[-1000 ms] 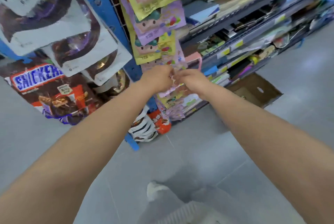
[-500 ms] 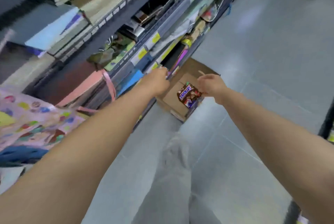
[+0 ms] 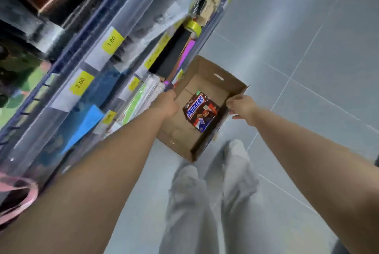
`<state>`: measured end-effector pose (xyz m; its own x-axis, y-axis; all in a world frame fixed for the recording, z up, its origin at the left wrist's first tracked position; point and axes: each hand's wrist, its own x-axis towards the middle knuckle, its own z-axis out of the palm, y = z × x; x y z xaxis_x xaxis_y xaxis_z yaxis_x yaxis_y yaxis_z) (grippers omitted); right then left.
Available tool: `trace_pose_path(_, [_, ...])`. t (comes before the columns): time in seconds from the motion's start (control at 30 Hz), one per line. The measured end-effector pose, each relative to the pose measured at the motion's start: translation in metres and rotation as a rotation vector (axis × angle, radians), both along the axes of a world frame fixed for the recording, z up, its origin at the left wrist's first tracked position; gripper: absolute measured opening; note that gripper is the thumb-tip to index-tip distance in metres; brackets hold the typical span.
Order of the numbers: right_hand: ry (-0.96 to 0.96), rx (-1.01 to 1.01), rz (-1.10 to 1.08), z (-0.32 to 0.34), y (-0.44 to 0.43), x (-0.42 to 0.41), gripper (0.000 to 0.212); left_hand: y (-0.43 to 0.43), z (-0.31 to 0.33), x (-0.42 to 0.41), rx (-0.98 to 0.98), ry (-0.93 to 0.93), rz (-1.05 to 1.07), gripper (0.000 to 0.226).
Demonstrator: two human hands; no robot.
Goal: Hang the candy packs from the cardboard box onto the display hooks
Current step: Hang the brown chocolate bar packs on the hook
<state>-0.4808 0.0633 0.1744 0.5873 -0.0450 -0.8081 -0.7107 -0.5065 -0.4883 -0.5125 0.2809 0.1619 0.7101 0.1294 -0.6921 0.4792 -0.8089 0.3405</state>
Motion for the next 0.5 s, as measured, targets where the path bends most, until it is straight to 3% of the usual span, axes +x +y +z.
trace_pose_path(0.1, [0.054,-0.017,0.057,-0.074,0.01,0.03,0.035,0.003,-0.076,0.021,-0.003,0.041,0.091,0.037])
trace_pose_path(0.33, [0.166,-0.061,0.167,-0.236,0.033,0.091,0.029,0.002,-0.238,0.052,-0.036,0.076,0.325,0.03])
trace_pose_path(0.5, [0.206,-0.123,0.242,-0.339,0.049,0.114,0.025,-0.009,-0.338,0.051,-0.095,0.168,0.468,0.044])
